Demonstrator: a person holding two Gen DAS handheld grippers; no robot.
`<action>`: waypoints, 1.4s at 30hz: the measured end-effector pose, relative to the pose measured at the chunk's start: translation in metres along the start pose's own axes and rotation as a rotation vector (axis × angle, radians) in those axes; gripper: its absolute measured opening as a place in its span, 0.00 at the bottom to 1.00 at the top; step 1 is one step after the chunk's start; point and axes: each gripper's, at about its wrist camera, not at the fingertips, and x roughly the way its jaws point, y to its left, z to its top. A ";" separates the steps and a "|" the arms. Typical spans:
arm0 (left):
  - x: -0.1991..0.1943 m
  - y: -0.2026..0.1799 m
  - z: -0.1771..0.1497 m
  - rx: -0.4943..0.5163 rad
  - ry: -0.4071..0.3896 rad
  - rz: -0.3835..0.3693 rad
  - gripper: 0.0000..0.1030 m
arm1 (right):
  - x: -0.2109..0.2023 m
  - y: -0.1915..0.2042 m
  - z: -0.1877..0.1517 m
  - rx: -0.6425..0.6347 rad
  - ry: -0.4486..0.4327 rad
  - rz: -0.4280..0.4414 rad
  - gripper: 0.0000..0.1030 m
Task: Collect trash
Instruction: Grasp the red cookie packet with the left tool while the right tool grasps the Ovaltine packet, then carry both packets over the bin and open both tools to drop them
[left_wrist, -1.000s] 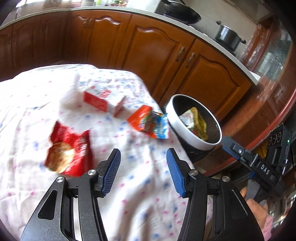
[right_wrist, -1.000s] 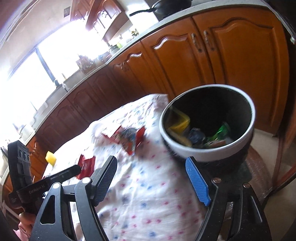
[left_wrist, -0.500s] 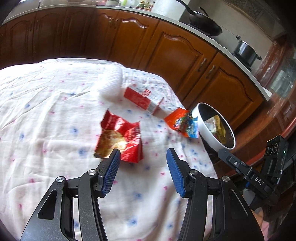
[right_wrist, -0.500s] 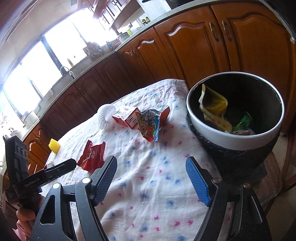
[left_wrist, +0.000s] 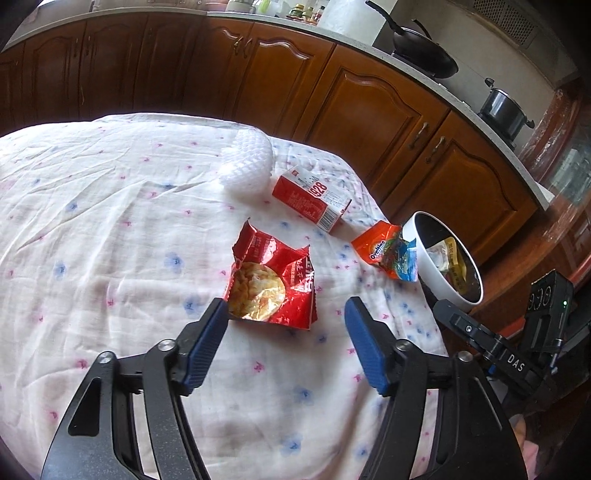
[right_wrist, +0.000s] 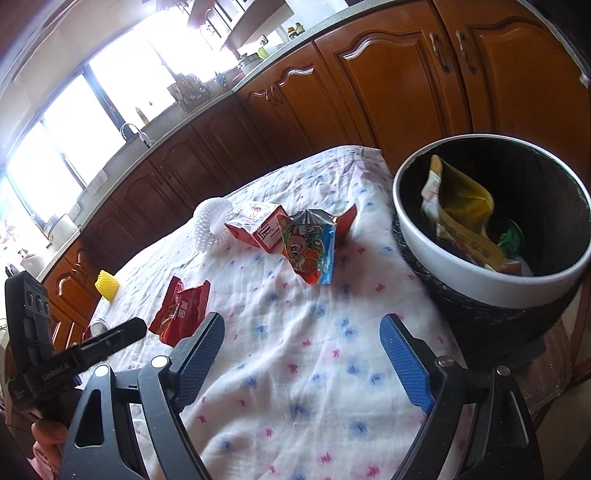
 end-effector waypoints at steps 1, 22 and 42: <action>0.001 0.000 0.001 0.005 0.001 0.007 0.72 | 0.002 0.000 0.002 -0.002 0.001 0.000 0.85; 0.054 0.004 0.013 0.053 0.067 0.037 0.58 | 0.057 -0.002 0.035 -0.038 0.023 -0.054 0.23; 0.026 -0.043 0.009 0.132 0.015 -0.063 0.10 | -0.052 -0.025 0.016 -0.001 -0.125 -0.028 0.22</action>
